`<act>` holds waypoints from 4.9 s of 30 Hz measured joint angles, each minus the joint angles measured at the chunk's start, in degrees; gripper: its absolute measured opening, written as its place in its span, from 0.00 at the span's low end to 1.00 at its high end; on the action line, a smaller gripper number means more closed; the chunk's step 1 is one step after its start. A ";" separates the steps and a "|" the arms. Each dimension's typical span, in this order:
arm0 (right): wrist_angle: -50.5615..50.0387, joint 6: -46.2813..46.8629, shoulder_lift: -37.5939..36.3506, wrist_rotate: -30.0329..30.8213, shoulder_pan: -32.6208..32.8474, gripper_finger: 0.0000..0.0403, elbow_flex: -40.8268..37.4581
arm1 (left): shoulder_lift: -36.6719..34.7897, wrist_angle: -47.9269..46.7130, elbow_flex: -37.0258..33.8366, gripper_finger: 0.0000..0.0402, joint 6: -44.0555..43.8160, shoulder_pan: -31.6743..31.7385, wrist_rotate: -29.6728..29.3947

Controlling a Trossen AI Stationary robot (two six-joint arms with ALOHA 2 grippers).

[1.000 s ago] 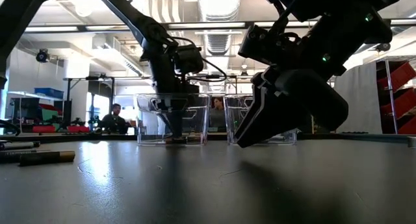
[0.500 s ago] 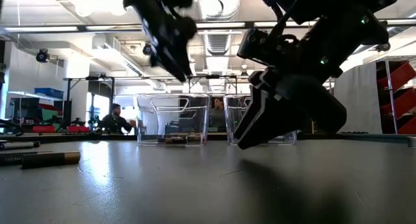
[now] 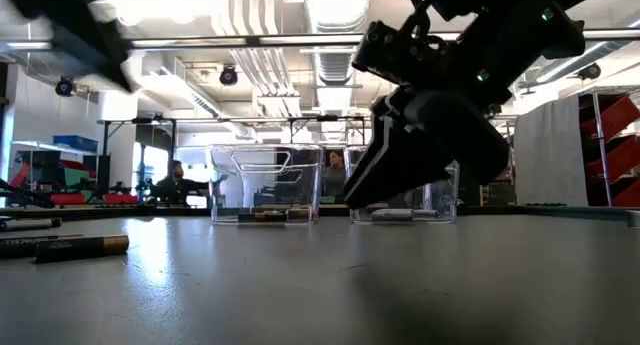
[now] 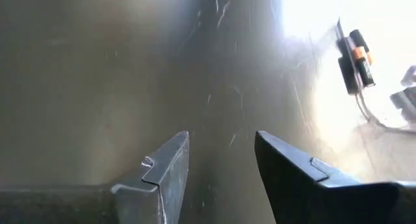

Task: Sort batteries
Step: Put the black battery into the left transparent bin

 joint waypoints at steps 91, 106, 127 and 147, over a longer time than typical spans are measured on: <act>18.04 -4.30 23.73 -24.00 2.46 0.48 21.29 | 34.45 6.95 10.81 0.40 -23.96 -18.89 6.86; 18.22 -11.31 28.32 -31.63 0.60 0.48 31.69 | 39.01 2.17 14.37 0.41 -26.35 -18.72 3.28; -9.60 -12.50 41.78 -34.51 -1.39 0.30 55.69 | 39.10 1.76 14.14 0.40 -26.18 -18.57 -0.82; -11.73 -9.90 37.15 -32.30 -1.06 0.06 53.43 | 39.01 1.14 14.11 0.39 -25.04 -18.37 2.26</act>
